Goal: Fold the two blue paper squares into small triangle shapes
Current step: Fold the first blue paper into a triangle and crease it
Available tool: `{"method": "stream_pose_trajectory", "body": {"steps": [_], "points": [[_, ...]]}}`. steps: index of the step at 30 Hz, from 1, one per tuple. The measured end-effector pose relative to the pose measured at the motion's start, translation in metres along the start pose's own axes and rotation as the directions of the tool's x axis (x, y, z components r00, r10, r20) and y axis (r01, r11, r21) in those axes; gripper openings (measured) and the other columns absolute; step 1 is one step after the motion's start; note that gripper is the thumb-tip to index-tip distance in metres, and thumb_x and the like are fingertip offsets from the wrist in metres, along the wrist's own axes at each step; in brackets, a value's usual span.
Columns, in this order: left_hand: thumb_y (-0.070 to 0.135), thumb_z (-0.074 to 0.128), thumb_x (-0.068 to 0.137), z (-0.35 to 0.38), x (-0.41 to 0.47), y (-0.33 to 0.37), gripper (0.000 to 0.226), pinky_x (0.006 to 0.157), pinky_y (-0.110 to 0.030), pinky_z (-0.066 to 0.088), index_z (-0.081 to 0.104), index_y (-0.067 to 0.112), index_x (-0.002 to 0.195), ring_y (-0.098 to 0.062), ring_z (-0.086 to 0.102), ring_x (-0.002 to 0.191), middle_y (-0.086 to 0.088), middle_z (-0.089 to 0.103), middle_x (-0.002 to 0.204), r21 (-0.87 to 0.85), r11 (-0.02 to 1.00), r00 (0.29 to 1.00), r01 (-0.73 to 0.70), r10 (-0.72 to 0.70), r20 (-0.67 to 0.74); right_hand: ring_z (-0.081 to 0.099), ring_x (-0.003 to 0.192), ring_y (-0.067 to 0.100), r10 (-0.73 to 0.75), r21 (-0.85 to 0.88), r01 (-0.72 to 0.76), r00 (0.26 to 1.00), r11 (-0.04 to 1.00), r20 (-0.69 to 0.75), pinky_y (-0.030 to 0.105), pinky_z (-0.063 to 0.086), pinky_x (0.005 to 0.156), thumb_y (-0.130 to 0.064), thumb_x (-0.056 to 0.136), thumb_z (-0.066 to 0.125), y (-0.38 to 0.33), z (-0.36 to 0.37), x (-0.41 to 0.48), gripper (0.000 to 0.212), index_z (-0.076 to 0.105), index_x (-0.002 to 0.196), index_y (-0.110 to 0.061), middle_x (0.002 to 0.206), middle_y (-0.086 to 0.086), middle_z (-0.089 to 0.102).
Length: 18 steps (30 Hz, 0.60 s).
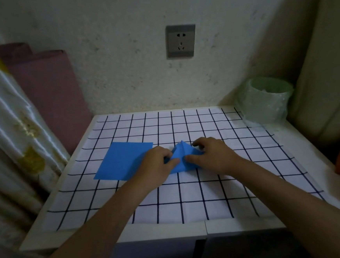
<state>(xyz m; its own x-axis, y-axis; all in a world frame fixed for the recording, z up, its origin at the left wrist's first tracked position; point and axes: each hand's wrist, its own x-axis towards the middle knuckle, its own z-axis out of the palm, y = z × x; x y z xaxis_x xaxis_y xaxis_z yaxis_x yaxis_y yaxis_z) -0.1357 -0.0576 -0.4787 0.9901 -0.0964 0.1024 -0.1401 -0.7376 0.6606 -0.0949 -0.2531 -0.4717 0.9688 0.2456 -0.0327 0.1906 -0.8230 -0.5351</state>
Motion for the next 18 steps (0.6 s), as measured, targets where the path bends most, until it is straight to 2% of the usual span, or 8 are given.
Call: {"method": "stream_pose_trajectory", "body": {"steps": [2, 4, 7, 10, 11, 13, 16, 18], "points": [[0.026, 0.065, 0.093, 0.001, 0.001, 0.000, 0.032, 0.071, -0.033, 0.043, 0.057, 0.007, 0.068, -0.021, 0.054, 0.077, -0.010, 0.057, 0.081, -0.009, 1.000, 1.000, -0.023, 0.023, -0.001, 0.057, 0.103, 0.015, 0.079, -0.014, -0.078, 0.996, 0.997, 0.050, 0.032, 0.052, 0.084, -0.061, 0.072, 0.070, -0.004, -0.003, 0.005, 0.075, 0.052, 0.134, -0.023, 0.125, 0.001, 0.058], [0.023, 0.065, 0.093, 0.002, 0.001, -0.001, 0.036, 0.065, -0.028, 0.036, 0.048, 0.018, 0.061, -0.015, 0.047, 0.073, -0.002, 0.051, 0.074, 0.000, 0.999, 0.999, -0.048, 0.048, -0.009, 0.058, 0.097, 0.015, 0.136, -0.030, -0.133, 0.983, 0.991, 0.120, 0.032, 0.052, 0.084, -0.058, 0.068, 0.075, -0.007, -0.007, 0.009, 0.072, 0.057, 0.127, -0.021, 0.120, 0.001, 0.061], [0.023, 0.063, 0.094, 0.004, 0.001, -0.003, 0.037, 0.065, -0.022, 0.030, 0.043, 0.030, 0.063, -0.013, 0.043, 0.077, 0.006, 0.047, 0.075, -0.003, 0.998, 0.998, -0.061, 0.061, -0.006, 0.060, 0.086, 0.011, 0.156, 0.068, -0.173, 0.966, 0.983, 0.205, 0.026, 0.052, 0.074, -0.048, 0.068, 0.081, -0.008, -0.008, 0.012, 0.049, 0.063, 0.106, -0.024, 0.104, -0.003, 0.064], [0.027, 0.063, 0.094, 0.007, 0.004, -0.009, 0.033, 0.064, -0.021, 0.031, 0.047, 0.033, 0.066, -0.015, 0.047, 0.082, 0.006, 0.050, 0.078, -0.033, 0.998, 0.998, -0.057, 0.057, -0.003, 0.062, 0.082, 0.008, 0.114, 0.219, -0.167, 0.965, 0.961, 0.236, 0.021, 0.048, 0.062, -0.036, 0.070, 0.085, -0.007, -0.008, 0.011, 0.031, 0.061, 0.088, -0.028, 0.092, -0.006, 0.065], [0.028, 0.064, 0.093, 0.007, 0.005, -0.010, 0.027, 0.066, -0.021, 0.034, 0.050, 0.032, 0.070, -0.015, 0.049, 0.085, 0.006, 0.052, 0.081, -0.044, 0.997, 0.998, -0.063, 0.063, -0.011, 0.063, 0.081, 0.009, 0.089, 0.256, -0.145, 0.972, 0.956, 0.217, 0.021, 0.049, 0.061, -0.032, 0.071, 0.085, -0.006, -0.009, 0.011, 0.028, 0.063, 0.087, -0.025, 0.091, -0.005, 0.066], [0.028, 0.066, 0.090, 0.007, 0.006, -0.013, 0.013, 0.073, -0.023, 0.044, 0.054, 0.031, 0.091, -0.013, 0.053, 0.092, 0.007, 0.057, 0.094, -0.114, 0.993, 0.999, -0.042, 0.038, -0.038, 0.064, 0.076, 0.009, 0.033, 0.299, -0.078, 0.988, 0.951, 0.153, 0.022, 0.052, 0.061, -0.026, 0.074, 0.083, -0.005, -0.010, 0.009, 0.023, 0.065, 0.084, -0.018, 0.086, -0.002, 0.068], [0.030, 0.072, 0.086, 0.004, 0.009, -0.011, 0.049, 0.075, -0.021, 0.050, 0.039, 0.042, 0.121, -0.006, 0.057, 0.089, 0.009, 0.057, 0.098, -0.292, 0.956, 0.999, 0.014, -0.028, -0.043, 0.061, 0.063, 0.001, -0.046, 0.353, 0.015, 0.996, 0.935, 0.079, 0.017, 0.048, 0.054, -0.028, 0.078, 0.080, -0.005, -0.012, 0.004, 0.020, 0.062, 0.075, -0.021, 0.073, -0.008, 0.067], [0.031, 0.074, 0.085, 0.001, 0.012, -0.008, 0.050, 0.070, -0.019, 0.050, 0.046, 0.041, 0.124, 0.000, 0.057, 0.077, 0.010, 0.056, 0.090, -0.337, 0.941, 0.998, 0.030, -0.047, -0.043, 0.061, 0.060, -0.003, -0.068, 0.376, 0.046, 0.997, 0.926, 0.044, 0.014, 0.045, 0.052, -0.034, 0.079, 0.079, -0.007, -0.014, 0.000, 0.017, 0.065, 0.076, -0.025, 0.070, -0.011, 0.068]]}}
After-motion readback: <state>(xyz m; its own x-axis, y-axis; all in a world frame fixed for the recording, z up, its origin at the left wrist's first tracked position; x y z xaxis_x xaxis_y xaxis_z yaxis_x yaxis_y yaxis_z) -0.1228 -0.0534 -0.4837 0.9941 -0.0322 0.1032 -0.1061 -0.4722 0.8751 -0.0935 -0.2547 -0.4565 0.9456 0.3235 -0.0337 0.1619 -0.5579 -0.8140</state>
